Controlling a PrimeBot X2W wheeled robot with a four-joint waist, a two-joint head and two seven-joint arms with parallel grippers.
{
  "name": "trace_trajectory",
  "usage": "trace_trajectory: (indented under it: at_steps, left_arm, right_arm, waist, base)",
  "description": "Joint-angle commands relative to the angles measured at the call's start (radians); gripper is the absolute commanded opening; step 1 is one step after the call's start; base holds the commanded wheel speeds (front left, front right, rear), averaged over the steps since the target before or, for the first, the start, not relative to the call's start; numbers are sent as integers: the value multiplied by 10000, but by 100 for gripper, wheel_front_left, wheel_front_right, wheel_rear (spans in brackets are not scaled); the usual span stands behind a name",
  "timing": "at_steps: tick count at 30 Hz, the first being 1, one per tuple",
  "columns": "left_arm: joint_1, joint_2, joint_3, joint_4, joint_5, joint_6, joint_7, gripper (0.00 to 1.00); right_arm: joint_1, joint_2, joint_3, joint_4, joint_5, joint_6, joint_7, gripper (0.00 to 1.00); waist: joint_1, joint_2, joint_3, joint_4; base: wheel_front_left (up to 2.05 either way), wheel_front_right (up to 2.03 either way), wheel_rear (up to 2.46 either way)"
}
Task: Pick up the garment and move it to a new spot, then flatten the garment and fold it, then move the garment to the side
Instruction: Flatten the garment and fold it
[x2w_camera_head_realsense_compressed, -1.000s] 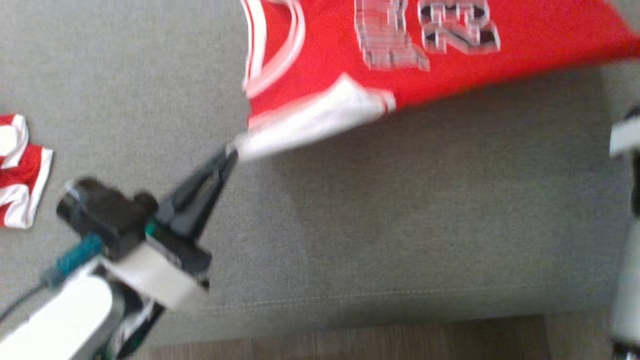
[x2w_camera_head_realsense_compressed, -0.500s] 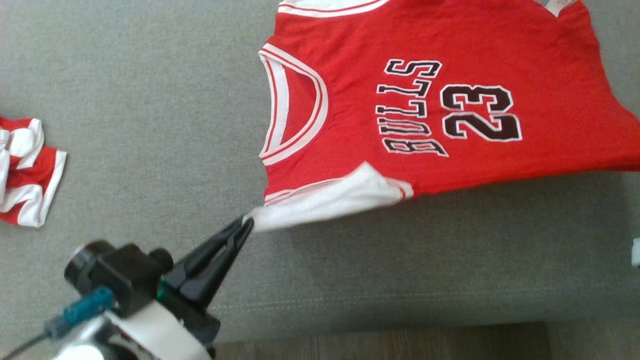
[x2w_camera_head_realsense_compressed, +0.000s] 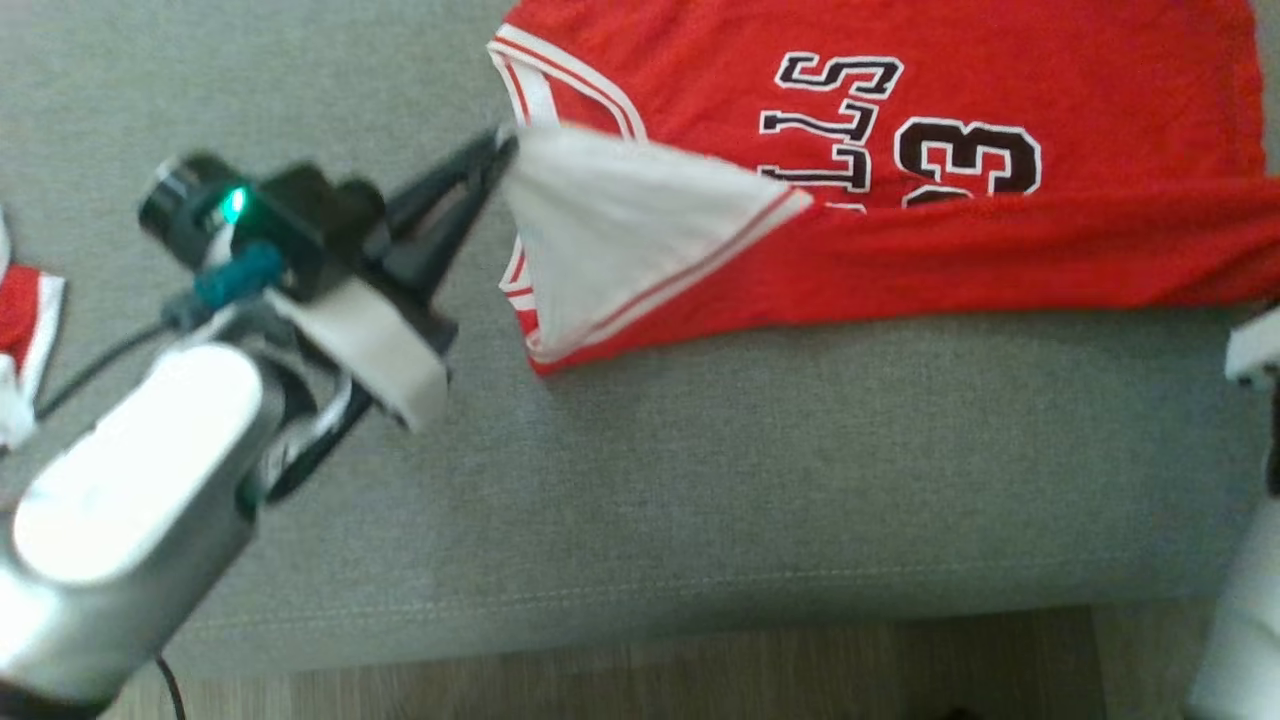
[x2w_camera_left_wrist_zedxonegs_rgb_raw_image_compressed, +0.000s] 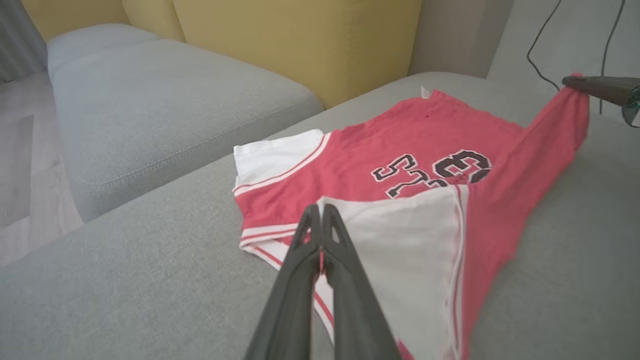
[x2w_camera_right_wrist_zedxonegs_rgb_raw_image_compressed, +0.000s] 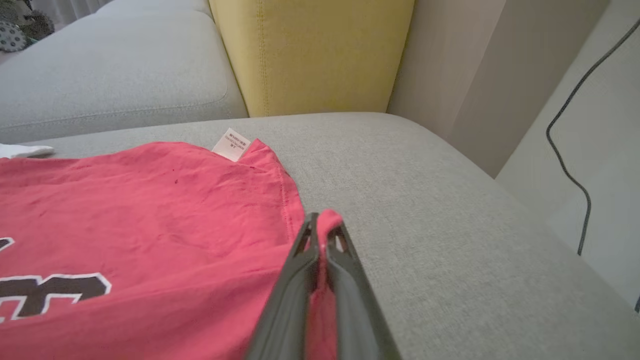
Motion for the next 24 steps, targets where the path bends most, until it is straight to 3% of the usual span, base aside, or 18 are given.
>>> trace_trajectory:
  at_steps: [1, 8, 9, 10, 11, 12, 17, 24]
  left_arm:
    - [-704, 81, 456, 171, 183, -134, -257, 0]
    - [-1882, -644, 278, 2324, 760, -578, -1181, 0]
    - [-1935, -756, 288, 2591, 746, -587, -1314, 16]
    - [-1959, -868, 308, 2836, 699, -598, -1431, 49]
    - [-1959, -868, 308, 2836, 699, -598, -1431, 49]
    - [-1975, -957, 336, 3060, 686, -566, -1545, 100]
    - [-1494, -1200, 469, 3544, 519, -310, -1942, 100]
    - [628, -1305, 897, 2904, -234, 638, -2152, 100]
  right_arm:
    - [-409, -34, 197, -22, -231, 63, -106, 0]
    - [-1523, -28, 10, 1376, -692, 63, -553, 0]
    - [-1620, -28, -12, 1530, -709, 63, -660, 9]
    - [-1698, -28, -34, 1662, -718, 63, -800, 43]
    - [-1698, -28, -34, 1662, -718, 63, -800, 43]
    - [-1762, -28, -53, 1762, -753, 63, -976, 100]
    - [-1675, -27, 47, 1984, -640, 63, -1968, 100]
    - [-332, -27, 387, 1446, 21, 63, -2721, 100]
  waist:
    - [1, 0, 317, -134]
    - [1, 0, 708, -246]
    - [1, 0, 713, -256]
    - [1, 0, 705, -264]
    - [1, 0, 705, -264]
    - [1, 0, 677, -274]
    - [1, 0, 217, -284]
    - [1, 0, -1048, -152]
  base:
    - [0, 0, 0]
    - [0, 0, 0]
    - [0, 0, 0]
    - [0, 0, 0]
    - [0, 0, 0]
    - [0, 0, 0]
    - [0, 0, 0]
    - [0, 0, 0]
